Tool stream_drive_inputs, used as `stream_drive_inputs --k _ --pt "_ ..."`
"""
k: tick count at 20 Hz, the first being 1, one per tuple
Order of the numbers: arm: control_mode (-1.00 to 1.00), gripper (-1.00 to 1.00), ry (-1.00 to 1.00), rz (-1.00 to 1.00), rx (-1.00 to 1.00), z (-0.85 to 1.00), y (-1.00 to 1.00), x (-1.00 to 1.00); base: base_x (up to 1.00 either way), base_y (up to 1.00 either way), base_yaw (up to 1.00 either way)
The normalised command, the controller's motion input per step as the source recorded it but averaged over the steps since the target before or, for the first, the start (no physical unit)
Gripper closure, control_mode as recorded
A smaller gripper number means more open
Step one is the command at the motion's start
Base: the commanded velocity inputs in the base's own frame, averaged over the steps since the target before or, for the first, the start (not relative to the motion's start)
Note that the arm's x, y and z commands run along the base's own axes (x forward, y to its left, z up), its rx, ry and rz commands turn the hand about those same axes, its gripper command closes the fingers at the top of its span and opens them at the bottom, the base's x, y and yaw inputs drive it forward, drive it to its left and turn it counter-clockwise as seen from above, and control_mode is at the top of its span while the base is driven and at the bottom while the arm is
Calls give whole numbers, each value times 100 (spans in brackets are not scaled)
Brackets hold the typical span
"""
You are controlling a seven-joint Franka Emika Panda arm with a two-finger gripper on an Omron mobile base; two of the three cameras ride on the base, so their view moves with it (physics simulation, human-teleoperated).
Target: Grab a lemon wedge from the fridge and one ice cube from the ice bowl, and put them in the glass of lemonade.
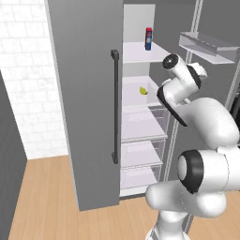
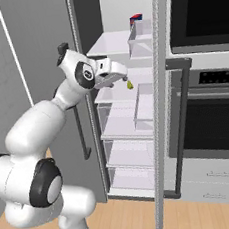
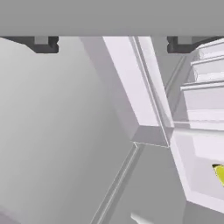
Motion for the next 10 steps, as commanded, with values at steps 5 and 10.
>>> stream_drive_inputs --k 5,10 --pt "-100 -100 -4 34 28 21 97 -10 0 0 0" --pt "-100 -100 0 27 23 0 87 -21 0 0 0"
